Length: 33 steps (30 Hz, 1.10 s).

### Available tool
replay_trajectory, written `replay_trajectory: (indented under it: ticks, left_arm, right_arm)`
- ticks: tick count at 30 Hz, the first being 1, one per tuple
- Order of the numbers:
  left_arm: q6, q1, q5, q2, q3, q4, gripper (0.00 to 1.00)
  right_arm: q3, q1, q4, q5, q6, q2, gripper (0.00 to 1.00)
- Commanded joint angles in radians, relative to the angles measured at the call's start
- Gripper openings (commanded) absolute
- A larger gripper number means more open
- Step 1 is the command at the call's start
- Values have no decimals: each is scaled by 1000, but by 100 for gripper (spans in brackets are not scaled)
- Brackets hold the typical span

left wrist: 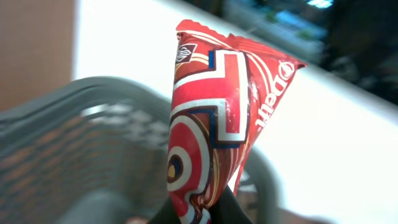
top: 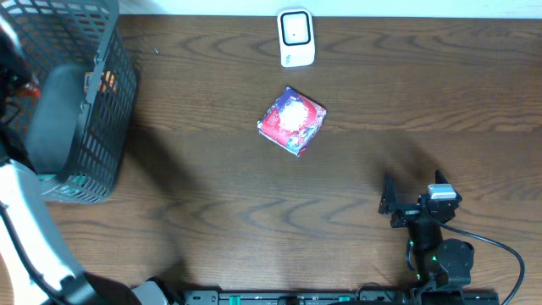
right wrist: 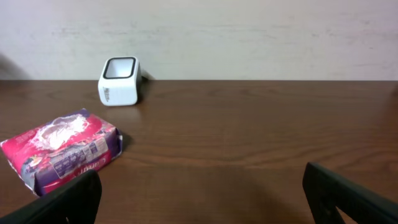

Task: Scan the item barcode
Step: 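Lift the orange bag and carry it to the scanner beside the pink box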

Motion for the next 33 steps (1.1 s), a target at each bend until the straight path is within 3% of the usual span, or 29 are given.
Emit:
replay_trajectory:
  ticks: [1, 16, 20, 24, 33]
  left_arm:
    - [-108, -69, 64, -60, 15, 13, 7]
    - [-145, -518, 63, 1, 14, -31, 8]
    - [-100, -624, 43, 60, 14, -80, 7]
    - [-35, -699, -17, 136, 14, -159, 7]
    - [-32, -801, -99, 343, 14, -214, 8]
  right_arm:
    - [-3, 0, -2, 8, 14, -5, 99]
    - [-3, 0, -2, 8, 14, -5, 99]
    - [-3, 0, -2, 8, 14, -5, 99]
    - [-3, 0, -2, 8, 14, -5, 99]
    - [-3, 0, -2, 8, 14, -5, 99]
